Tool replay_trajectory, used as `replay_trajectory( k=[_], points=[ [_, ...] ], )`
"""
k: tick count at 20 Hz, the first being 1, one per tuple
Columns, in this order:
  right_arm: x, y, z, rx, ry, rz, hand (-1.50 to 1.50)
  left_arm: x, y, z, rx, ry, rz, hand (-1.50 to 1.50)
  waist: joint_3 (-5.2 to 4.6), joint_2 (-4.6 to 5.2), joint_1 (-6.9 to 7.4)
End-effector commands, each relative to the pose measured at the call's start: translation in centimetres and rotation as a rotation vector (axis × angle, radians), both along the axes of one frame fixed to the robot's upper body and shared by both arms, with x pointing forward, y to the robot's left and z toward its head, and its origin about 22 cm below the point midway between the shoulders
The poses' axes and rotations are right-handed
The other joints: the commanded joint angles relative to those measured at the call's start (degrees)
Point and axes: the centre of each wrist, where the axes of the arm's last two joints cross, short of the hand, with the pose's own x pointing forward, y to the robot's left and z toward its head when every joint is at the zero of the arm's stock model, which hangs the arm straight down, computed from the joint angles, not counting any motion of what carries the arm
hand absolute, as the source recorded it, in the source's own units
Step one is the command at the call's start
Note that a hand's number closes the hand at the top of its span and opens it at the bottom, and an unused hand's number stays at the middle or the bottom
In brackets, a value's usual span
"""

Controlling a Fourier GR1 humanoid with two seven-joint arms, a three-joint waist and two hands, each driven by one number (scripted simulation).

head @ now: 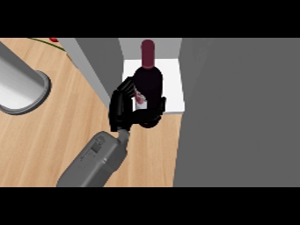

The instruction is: Pick up the wine, place it into the cabinet and close the cabinet

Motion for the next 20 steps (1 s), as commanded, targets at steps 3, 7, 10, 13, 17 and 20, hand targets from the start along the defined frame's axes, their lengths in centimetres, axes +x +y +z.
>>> replay_trajectory(
  k=[3,7,10,13,17,20],
  points=[
    [-3.6,-1.2,2.6,0.068,-0.046,0.071,-1.50,0.1,-0.1,-2.9,0.020,-0.011,0.021,1.50,0.00,0.13,-0.38],
    [-3.9,-0.6,2.5,0.066,-0.029,0.079,-1.50,-0.3,0.0,-4.3,-0.042,0.020,0.035,1.50,-0.09,0.20,-0.98],
    [-5.1,-1.4,2.8,0.045,-0.030,0.068,-1.50,0.2,-0.1,-4.0,-0.063,0.055,0.043,1.50,-0.01,-0.03,-0.76],
    [-3.8,-1.0,1.9,0.071,-0.042,0.053,-1.50,2.5,-0.6,-2.2,-0.073,0.058,0.022,1.50,0.00,0.01,-0.18],
    [-5.0,-1.0,2.2,0.059,-0.031,0.067,-1.50,3.1,0.0,-3.1,-0.062,0.064,0.039,1.50,0.00,-0.06,-0.21],
    [-4.0,-1.2,1.8,0.076,-0.014,0.069,-1.50,3.8,-1.0,-1.6,-0.076,0.077,0.057,1.50,0.01,0.01,-0.14]
  ],
)
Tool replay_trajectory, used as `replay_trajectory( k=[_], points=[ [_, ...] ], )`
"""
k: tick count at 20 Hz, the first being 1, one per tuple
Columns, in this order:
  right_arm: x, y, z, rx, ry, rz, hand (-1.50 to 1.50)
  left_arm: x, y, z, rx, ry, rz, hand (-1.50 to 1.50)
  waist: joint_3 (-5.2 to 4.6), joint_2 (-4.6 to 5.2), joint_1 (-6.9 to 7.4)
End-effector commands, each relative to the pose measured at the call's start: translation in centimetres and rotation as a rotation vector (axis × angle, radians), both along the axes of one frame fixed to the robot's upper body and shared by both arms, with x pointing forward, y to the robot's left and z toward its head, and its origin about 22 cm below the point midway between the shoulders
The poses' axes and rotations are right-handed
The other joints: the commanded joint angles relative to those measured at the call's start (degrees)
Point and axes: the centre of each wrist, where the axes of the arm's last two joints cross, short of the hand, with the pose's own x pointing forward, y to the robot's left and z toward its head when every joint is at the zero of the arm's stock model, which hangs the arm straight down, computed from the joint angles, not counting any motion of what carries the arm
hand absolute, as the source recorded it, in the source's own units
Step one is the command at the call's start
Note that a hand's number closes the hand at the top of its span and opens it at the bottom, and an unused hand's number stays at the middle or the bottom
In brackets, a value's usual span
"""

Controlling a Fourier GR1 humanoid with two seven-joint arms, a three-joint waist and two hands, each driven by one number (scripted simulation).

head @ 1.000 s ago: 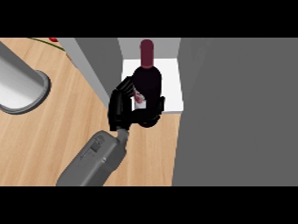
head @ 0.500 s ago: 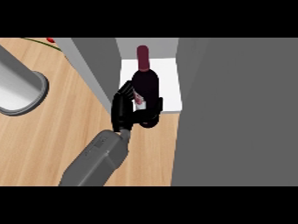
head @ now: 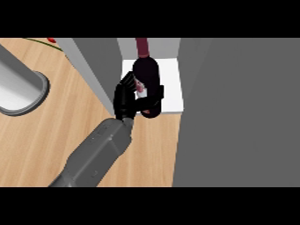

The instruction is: Pick up the wine, place it into the cabinet and close the cabinet

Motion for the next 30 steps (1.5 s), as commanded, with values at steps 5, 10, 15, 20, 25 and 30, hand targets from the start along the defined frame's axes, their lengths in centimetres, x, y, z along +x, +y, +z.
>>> replay_trajectory(
  k=[5,10,15,20,25,30],
  points=[
    [-3.8,-1.1,2.8,0.064,-0.065,0.046,-1.50,3.2,0.2,1.7,-0.008,0.017,0.040,1.50,0.01,0.19,-0.55],
    [-3.1,-1.0,2.6,0.065,-0.042,0.051,-1.50,5.0,-1.0,4.6,0.000,-0.001,0.057,1.50,0.00,0.30,-0.84],
    [-2.5,-0.6,2.0,0.088,-0.056,0.051,-1.50,6.9,0.4,5.9,0.072,-0.017,0.083,1.50,0.02,0.28,-0.25],
    [-2.9,-0.7,1.9,0.088,-0.043,0.054,-1.50,7.4,0.7,5.6,0.196,-0.010,0.180,1.50,0.04,0.32,-0.96],
    [-2.4,0.1,2.0,0.078,-0.048,0.078,-1.50,9.1,3.5,7.4,0.386,-0.025,0.252,-1.50,-0.03,0.62,-1.14],
    [-2.3,-1.0,1.3,0.081,-0.052,0.072,-1.50,8.4,2.7,5.6,0.449,0.018,0.273,-1.50,0.07,0.74,-1.44]
  ],
)
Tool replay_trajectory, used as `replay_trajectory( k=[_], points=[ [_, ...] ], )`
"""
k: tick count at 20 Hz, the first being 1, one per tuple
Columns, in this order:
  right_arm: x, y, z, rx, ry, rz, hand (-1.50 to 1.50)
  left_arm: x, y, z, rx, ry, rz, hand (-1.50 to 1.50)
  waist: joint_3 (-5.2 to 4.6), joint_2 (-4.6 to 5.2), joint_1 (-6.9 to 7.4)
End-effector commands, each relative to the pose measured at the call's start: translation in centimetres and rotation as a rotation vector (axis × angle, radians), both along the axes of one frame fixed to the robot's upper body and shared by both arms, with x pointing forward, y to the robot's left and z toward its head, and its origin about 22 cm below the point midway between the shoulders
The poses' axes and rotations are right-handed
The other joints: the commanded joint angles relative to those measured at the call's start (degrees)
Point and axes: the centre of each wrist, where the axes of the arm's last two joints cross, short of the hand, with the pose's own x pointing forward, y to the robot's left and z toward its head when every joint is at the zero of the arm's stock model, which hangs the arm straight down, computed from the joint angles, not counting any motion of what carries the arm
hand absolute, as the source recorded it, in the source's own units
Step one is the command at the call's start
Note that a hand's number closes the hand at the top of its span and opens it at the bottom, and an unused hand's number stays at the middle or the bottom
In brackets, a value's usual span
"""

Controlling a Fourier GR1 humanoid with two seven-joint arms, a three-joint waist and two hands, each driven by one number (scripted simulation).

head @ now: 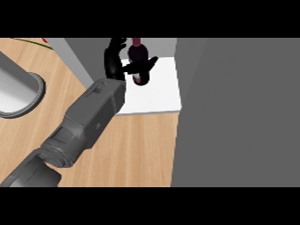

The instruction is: Pick up the wine, place it into the cabinet and close the cabinet

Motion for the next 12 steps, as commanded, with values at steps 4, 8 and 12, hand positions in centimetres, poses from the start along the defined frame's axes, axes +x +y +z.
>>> replay_trajectory(
  k=[4,8,12],
  points=[
    [-2.6,-0.9,2.2,0.070,-0.034,0.055,-1.50,0.7,2.1,0.4,0.061,0.012,0.059,-1.50,-0.03,0.42,-0.61],
    [-2.3,-0.3,1.6,0.067,-0.027,0.063,-1.50,0.2,3.3,-1.1,0.103,0.010,0.067,-1.50,-0.07,0.27,0.03],
    [-2.7,-0.4,1.6,0.074,-0.021,0.050,-1.50,-0.3,1.5,-1.7,0.086,0.025,0.062,-1.50,-0.07,0.32,-0.40]
  ],
)
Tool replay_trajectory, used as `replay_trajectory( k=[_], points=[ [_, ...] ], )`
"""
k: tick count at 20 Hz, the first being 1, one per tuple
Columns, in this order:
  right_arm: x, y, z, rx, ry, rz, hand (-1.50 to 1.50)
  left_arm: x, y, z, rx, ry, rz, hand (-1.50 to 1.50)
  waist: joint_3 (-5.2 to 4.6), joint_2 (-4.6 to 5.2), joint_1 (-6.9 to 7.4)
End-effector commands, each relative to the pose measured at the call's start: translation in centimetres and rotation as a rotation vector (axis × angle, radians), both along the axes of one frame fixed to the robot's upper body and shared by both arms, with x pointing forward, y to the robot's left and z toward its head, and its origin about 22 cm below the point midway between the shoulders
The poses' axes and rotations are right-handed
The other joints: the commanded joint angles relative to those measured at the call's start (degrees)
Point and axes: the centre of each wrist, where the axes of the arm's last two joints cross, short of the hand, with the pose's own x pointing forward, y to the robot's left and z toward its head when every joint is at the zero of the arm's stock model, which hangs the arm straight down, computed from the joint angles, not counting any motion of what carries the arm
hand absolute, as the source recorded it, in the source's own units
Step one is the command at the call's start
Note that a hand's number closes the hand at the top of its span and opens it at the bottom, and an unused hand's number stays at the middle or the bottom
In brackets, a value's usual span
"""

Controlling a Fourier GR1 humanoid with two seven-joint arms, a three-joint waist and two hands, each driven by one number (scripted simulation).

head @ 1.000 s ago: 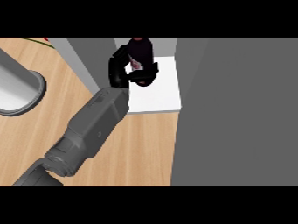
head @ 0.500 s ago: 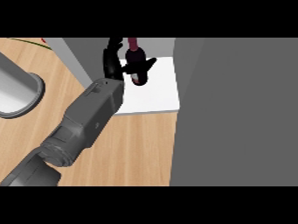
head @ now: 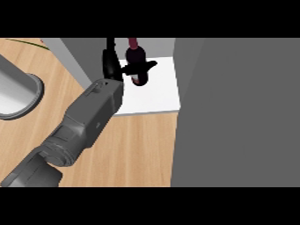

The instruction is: Pick up the wine, place it into the cabinet and close the cabinet

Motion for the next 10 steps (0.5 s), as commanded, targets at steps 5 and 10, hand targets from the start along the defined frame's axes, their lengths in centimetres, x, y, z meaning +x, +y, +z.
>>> replay_trajectory(
  k=[5,10],
  points=[
    [-2.9,-1.0,2.6,0.043,-0.026,0.039,-1.50,0.2,2.3,-0.3,-0.008,-0.059,-0.065,-1.50,-0.21,0.06,0.90],
    [-4.1,-1.2,3.1,0.047,-0.035,0.051,-1.50,0.2,1.1,0.1,-0.040,-0.114,-0.131,-1.50,-0.18,-0.22,0.52]
  ],
)
